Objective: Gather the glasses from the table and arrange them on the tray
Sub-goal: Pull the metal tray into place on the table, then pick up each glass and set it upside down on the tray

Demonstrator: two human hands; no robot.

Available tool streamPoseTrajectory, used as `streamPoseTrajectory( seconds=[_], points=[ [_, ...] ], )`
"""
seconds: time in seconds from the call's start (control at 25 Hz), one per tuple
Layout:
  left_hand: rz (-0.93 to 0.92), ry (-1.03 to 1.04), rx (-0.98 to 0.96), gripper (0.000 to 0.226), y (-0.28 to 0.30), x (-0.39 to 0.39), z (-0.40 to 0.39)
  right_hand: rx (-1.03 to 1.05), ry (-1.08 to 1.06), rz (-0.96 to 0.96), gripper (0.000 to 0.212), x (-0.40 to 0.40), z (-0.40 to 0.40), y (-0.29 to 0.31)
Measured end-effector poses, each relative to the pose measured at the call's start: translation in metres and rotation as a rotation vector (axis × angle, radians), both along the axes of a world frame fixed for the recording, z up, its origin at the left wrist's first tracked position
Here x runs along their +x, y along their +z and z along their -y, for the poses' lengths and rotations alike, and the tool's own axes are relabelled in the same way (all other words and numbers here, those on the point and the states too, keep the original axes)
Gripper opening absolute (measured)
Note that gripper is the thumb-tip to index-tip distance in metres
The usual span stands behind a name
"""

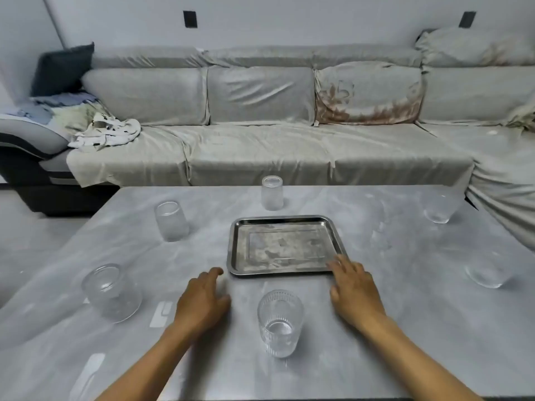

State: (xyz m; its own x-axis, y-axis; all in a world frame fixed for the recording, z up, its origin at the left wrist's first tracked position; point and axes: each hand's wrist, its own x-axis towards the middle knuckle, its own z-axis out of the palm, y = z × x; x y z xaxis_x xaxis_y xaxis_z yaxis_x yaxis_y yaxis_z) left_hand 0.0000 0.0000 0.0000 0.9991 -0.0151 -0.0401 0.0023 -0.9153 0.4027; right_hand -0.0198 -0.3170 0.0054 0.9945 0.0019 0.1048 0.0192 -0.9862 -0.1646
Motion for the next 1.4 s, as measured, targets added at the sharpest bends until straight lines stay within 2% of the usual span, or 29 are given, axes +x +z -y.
streamPoseTrajectory(
  seconds=[0.08, 0.12, 0.24, 0.32, 0.52, 0.6, 0.72, 0.8, 0.84, 0.88, 0.92, 0.96, 1.04, 1.16, 1.24, 1.36, 1.4],
  points=[
    [0.052, -0.058, -0.038, 0.063, -0.007, 0.019, 0.005, 0.023, -0.033, -0.024, 0.061, 0.019, 0.008, -0.006],
    [0.08, -0.089, -0.039, 0.059, -0.011, 0.027, 0.009, 0.024, -0.019, -0.035, 0.058, 0.028, 0.012, -0.013],
    [0.15, -0.064, -0.092, 0.031, -0.016, 0.05, 0.014, 0.033, 0.034, 0.056, 0.034, 0.04, 0.018, -0.026],
    [0.174, -0.042, -0.099, 0.021, -0.018, 0.054, 0.013, 0.077, 0.043, 0.127, 0.024, 0.04, 0.02, -0.03],
    [0.137, -0.053, -0.135, 0.022, -0.014, 0.054, 0.011, 0.107, 0.021, 0.06, 0.026, 0.033, 0.017, -0.022],
    [0.118, -0.044, -0.132, 0.034, -0.011, 0.051, 0.011, 0.106, 0.013, -0.002, 0.035, 0.029, 0.014, -0.014],
    [-0.006, -0.012, -0.257, 0.071, -0.002, 0.046, 0.008, 0.117, -0.025, -0.095, 0.063, 0.017, 0.022, 0.003],
    [-0.129, 0.086, -0.441, 0.081, 0.004, 0.047, 0.005, 0.433, 0.078, -0.235, 0.072, 0.0, 0.02, 0.013],
    [-0.162, 0.134, -0.512, 0.079, 0.005, 0.048, 0.003, 0.645, 0.187, -0.411, 0.081, -0.014, 0.009, 0.016],
    [-0.177, 0.17, -0.551, 0.075, 0.007, 0.048, 0.003, 0.77, 0.302, -0.565, 0.091, -0.027, -0.007, 0.016],
    [-0.18, 0.201, -0.582, 0.07, 0.007, 0.048, 0.003, 0.791, 0.369, -0.607, 0.099, -0.037, -0.024, 0.01],
    [-0.176, 0.23, -0.608, 0.066, 0.009, 0.046, 0.004, 0.778, 0.391, -0.557, 0.102, -0.043, -0.04, 0.003],
    [-0.169, 0.269, -0.653, 0.058, 0.011, 0.044, 0.007, 0.806, 0.317, -0.408, 0.093, -0.05, -0.062, -0.003],
    [-0.163, 0.289, -0.663, 0.05, 0.01, 0.046, 0.009, 0.802, 0.241, -0.372, 0.084, -0.047, -0.065, 0.01],
    [-0.151, 0.309, -0.663, 0.045, 0.009, 0.05, 0.01, 0.686, 0.201, -0.31, 0.081, -0.035, -0.062, 0.033],
    [-0.146, 0.355, -0.697, 0.04, 0.005, 0.06, 0.011, 0.432, 0.194, -0.082, 0.078, 0.011, -0.067, 0.074],
    [-0.151, 0.368, -0.703, 0.038, 0.003, 0.063, 0.012, 0.437, 0.177, -0.041, 0.077, 0.028, -0.072, 0.085]
  ],
)
